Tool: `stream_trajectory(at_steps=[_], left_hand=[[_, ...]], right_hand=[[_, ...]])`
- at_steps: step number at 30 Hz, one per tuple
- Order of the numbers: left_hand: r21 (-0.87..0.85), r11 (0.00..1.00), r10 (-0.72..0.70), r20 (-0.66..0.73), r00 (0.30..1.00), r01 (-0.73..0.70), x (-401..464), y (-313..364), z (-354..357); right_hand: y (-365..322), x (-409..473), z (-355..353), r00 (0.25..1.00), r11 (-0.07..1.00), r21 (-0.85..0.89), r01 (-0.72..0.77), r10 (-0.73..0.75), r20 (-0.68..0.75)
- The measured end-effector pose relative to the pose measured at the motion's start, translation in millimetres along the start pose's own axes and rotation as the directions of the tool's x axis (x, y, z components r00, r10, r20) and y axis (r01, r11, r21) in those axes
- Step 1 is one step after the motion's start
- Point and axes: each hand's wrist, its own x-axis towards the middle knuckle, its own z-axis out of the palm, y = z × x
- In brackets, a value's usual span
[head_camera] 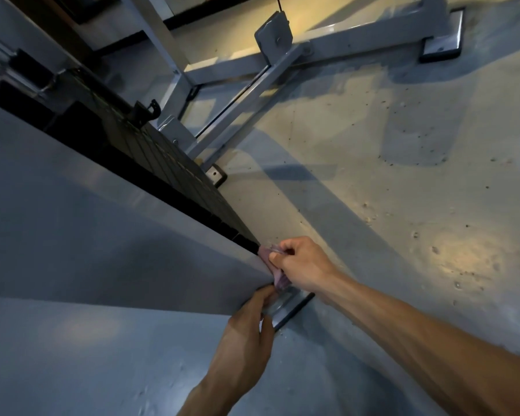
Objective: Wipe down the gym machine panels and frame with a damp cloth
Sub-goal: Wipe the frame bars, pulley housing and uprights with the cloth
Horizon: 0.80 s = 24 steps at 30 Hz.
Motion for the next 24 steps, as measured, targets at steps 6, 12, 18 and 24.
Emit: stream_trajectory(at_steps=[6,12,18,24], left_hand=[[-0.043,0.999,0.004,0.001,1.000,-0.004,-9.2,4.4,-22.0],[-0.048,0.999,0.012,0.023,1.000,-0.011,-21.1,17.2,-56.3],[-0.001,1.000,0.003,0.049,0.999,-0.003,-36.5,43.5,-105.4],[-0.014,1.000,-0.022,0.088,0.996,0.023,-51.4,87.0,-173.1]], right_hand=[[-44.5,-21.7,-3.2,0.991,0.981,0.151,0.119,-0.126,0.037],[-51.9,-34.4,10.6,0.994,0.997,0.034,-0.073,0.075,-0.082],[-115.6,-73.1,8.1,0.993,0.994,0.096,0.044,-0.034,-0.111],[-177.5,-94.3,9.4,0.987,0.998,0.056,-0.007,0.015,-0.157]])
